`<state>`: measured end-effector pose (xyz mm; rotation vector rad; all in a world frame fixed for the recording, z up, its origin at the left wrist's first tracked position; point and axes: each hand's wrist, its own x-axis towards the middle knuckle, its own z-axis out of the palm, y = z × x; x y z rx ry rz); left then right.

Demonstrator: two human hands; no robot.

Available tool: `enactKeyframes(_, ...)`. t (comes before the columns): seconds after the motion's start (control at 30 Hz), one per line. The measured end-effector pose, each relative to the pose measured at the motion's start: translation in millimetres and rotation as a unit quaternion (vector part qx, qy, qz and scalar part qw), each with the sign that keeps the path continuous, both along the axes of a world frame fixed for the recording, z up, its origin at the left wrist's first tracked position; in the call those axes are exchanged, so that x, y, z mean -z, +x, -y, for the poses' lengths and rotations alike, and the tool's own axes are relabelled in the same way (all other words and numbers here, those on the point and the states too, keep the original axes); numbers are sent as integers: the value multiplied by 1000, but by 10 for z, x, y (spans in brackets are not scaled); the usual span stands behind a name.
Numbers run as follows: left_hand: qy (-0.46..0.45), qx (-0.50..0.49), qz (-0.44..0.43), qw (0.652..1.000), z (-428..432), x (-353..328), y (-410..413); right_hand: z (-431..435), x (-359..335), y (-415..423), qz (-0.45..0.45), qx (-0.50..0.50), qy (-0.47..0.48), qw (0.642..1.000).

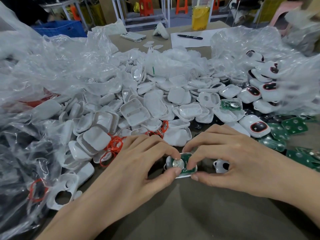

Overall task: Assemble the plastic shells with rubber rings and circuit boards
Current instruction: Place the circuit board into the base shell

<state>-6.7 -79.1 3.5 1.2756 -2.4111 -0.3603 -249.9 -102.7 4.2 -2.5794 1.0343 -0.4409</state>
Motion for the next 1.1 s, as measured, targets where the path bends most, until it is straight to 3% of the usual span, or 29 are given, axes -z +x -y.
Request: enactKeyframes(1.1, -68, 66, 8, 995, 9, 68, -21, -12, 15, -25, 24, 42, 21, 999)
